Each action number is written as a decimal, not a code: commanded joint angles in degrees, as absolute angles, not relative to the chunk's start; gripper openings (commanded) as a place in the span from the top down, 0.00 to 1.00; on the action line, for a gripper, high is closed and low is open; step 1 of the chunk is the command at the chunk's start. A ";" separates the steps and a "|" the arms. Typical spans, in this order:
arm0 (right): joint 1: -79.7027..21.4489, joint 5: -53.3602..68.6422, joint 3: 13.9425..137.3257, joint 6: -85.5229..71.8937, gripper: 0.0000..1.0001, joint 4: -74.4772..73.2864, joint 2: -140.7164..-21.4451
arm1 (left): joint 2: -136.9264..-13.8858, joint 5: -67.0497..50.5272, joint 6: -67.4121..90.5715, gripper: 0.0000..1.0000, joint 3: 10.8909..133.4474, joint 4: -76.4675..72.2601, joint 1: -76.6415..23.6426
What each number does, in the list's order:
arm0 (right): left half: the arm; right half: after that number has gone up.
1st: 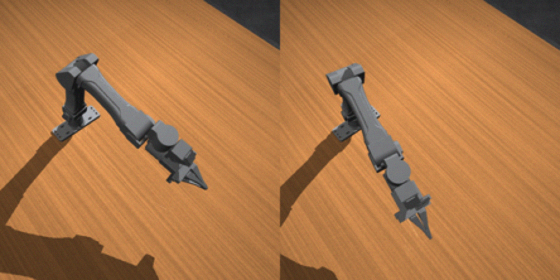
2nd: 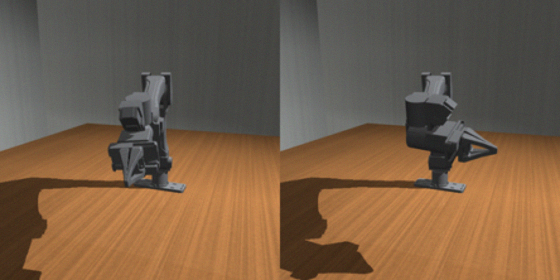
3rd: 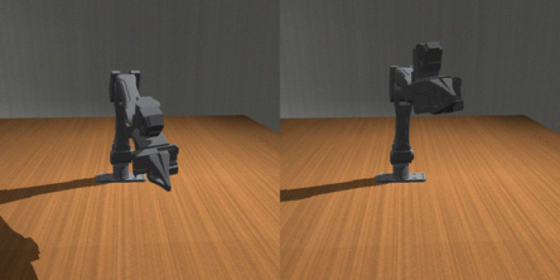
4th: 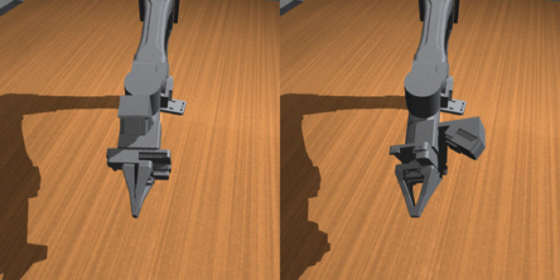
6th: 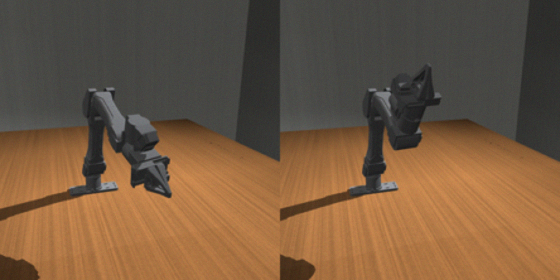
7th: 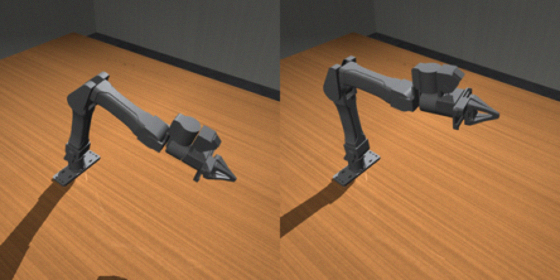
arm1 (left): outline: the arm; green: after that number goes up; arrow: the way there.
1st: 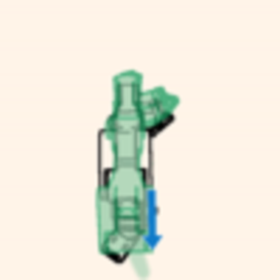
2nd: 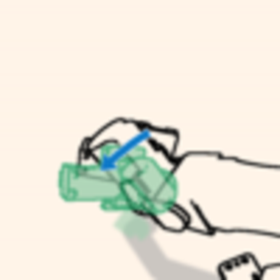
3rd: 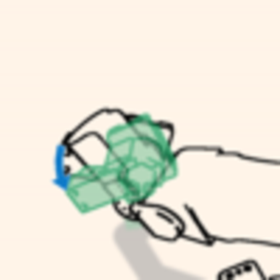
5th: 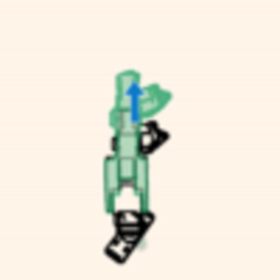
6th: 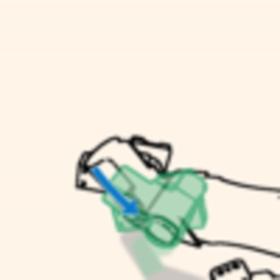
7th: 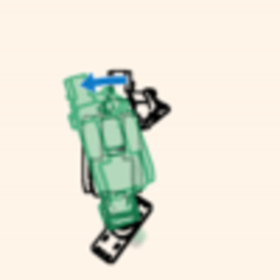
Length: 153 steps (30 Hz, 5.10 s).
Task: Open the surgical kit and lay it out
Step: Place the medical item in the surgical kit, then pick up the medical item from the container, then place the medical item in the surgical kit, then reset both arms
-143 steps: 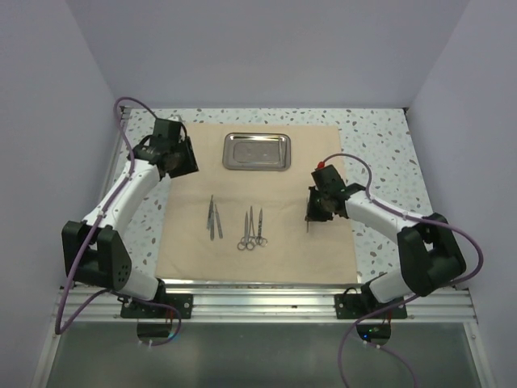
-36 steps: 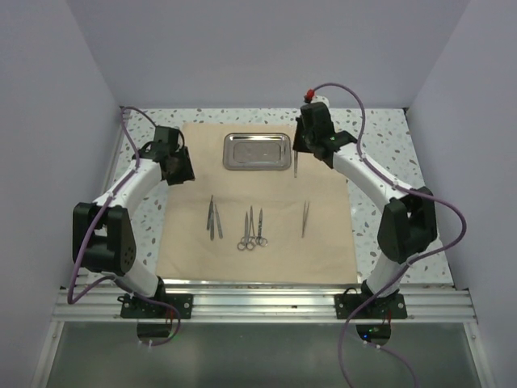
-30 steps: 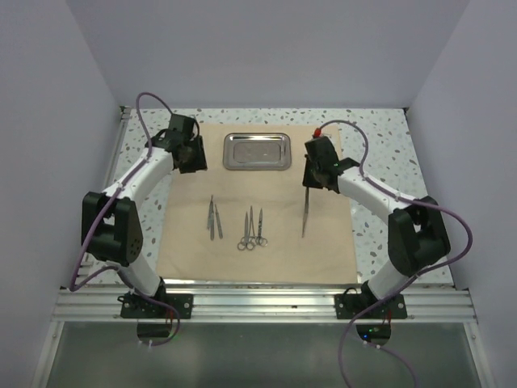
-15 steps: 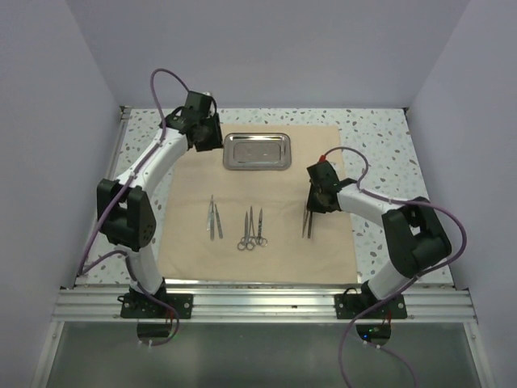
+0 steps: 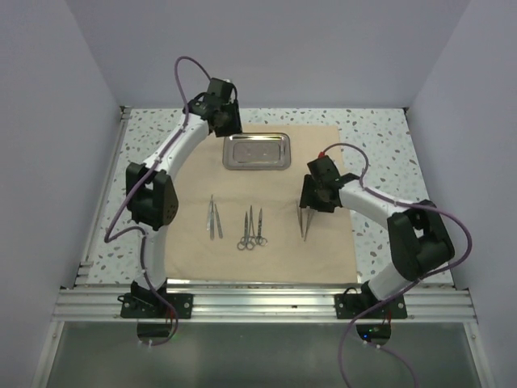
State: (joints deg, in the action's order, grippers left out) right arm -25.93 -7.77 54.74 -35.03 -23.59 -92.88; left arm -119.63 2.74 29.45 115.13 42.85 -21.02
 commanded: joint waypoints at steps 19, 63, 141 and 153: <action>-26.10 -14.32 64.16 -29.89 0.37 -53.17 -58.11 | -144.22 6.05 31.38 0.55 132.80 10.82 -32.69; -25.93 -23.29 61.35 -27.16 0.38 -59.33 -47.99 | -156.36 16.53 30.50 1.00 138.70 18.81 -35.60; -26.02 -12.14 62.22 -27.25 0.32 -61.53 -30.67 | -108.65 40.07 47.21 0.76 91.24 24.69 -62.84; -25.93 -8.79 63.02 -24.52 0.21 -54.94 -32.78 | -70.08 57.83 28.51 0.60 59.46 20.94 -61.70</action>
